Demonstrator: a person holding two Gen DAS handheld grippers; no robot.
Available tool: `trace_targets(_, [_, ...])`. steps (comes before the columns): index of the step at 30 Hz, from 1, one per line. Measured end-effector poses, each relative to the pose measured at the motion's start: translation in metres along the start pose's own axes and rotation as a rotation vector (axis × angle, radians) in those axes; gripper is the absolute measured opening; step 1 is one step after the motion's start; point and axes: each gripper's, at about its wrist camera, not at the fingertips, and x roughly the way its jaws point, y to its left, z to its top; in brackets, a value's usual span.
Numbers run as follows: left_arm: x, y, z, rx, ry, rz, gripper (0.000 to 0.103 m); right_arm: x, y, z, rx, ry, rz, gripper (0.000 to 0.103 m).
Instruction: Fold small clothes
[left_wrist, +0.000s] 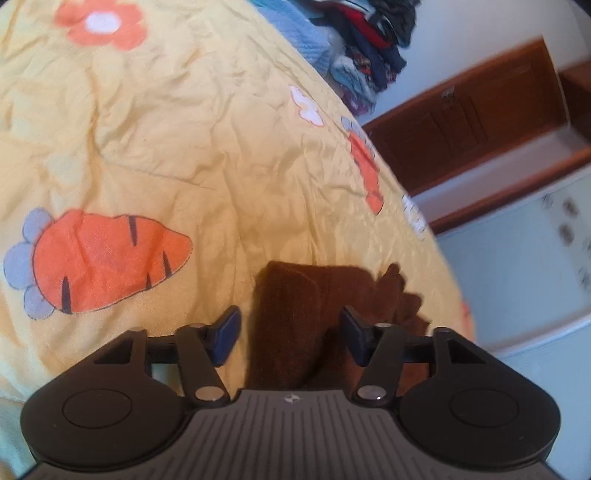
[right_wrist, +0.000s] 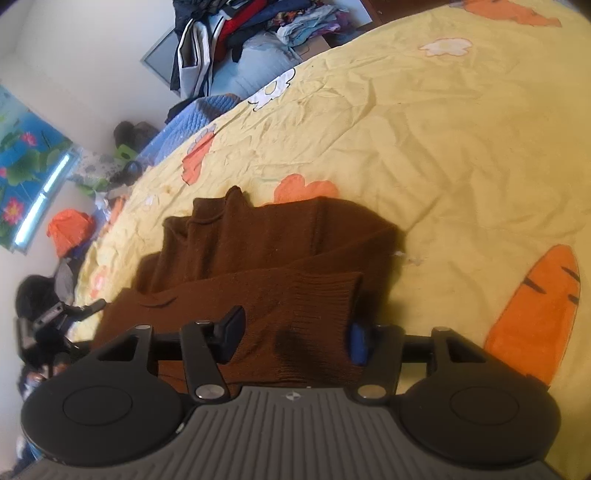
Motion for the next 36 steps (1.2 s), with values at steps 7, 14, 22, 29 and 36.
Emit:
trace_targets(7, [-0.013, -0.011, 0.002, 0.067, -0.039, 0.073, 0.006, -0.008, 0.012, 0.0, -0.083, -0.025, -0.05, 0.011])
trace_targets(14, [-0.008, -0.016, 0.001, 0.245, -0.058, 0.244, 0.006, -0.017, -0.017, 0.003, -0.067, -0.011, -0.125, 0.01])
trace_targets(22, [0.002, -0.042, 0.015, 0.401, -0.072, 0.338, 0.007, -0.017, -0.004, 0.008, -0.073, -0.085, -0.101, 0.016])
trace_targets(29, [-0.027, -0.012, -0.007, 0.186, -0.047, 0.205, 0.074, -0.043, 0.006, 0.005, -0.112, -0.211, -0.173, 0.062])
trace_targets(36, [-0.02, -0.029, -0.039, 0.218, -0.072, 0.158, 0.091, -0.032, 0.056, -0.017, -0.342, -0.212, -0.197, 0.07])
